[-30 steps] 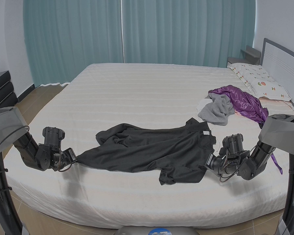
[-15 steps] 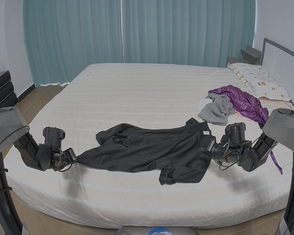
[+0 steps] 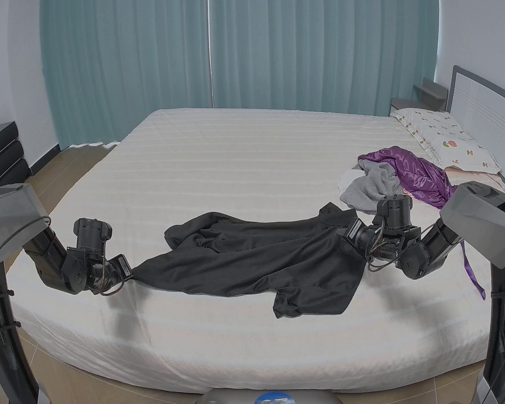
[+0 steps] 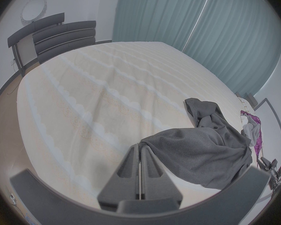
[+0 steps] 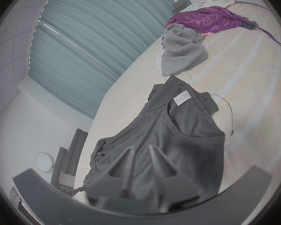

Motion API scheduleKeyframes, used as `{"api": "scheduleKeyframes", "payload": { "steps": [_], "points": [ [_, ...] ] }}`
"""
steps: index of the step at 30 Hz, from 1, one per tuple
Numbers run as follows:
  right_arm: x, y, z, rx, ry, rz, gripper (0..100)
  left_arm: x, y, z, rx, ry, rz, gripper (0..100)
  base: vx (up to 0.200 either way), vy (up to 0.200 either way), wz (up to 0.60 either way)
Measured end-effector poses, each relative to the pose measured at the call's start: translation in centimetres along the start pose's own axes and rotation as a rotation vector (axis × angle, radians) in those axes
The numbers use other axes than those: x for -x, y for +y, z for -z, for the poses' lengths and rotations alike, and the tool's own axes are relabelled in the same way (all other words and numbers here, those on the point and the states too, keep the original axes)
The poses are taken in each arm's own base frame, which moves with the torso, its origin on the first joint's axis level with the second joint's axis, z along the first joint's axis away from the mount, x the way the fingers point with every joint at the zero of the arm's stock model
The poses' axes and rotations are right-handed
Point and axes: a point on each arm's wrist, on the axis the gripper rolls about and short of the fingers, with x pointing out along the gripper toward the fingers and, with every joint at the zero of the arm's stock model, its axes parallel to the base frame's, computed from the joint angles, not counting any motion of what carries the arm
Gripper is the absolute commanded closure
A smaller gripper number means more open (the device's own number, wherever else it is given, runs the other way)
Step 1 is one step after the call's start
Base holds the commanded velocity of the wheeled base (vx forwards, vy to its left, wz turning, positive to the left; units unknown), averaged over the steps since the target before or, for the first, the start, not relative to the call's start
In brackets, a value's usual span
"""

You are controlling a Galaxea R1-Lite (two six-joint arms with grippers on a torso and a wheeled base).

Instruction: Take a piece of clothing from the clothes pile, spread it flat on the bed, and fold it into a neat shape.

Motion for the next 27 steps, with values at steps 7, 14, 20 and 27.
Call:
{"api": "scheduleKeyframes", "payload": {
  "steps": [7, 14, 20, 27],
  "points": [
    [-0.7, -0.6, -0.5, -0.017, -0.027, -0.005, 0, -0.1, 0.1, 0.1, 0.0, 0.003, -0.003, 100, 0.0, 0.0, 0.0],
    [1.8, -1.3, 0.0, -0.043, 0.019, 0.015, 0, -0.1, 0.1, 0.1, 0.0, 0.003, -0.003, 100, 0.0, 0.0, 0.0],
    [4.6, -2.7, 2.1, -0.05, 0.126, 0.059, 0, -0.1, 0.1, 0.1, 0.0, 0.003, -0.003, 100, 0.0, 0.0, 0.0],
    [6.6, -4.2, 3.9, -0.023, 0.211, 0.106, 0, 0.0, 0.0, 0.1, -0.002, 0.003, -0.002, 100, 0.0, 0.0, 0.0]
  ]
}}
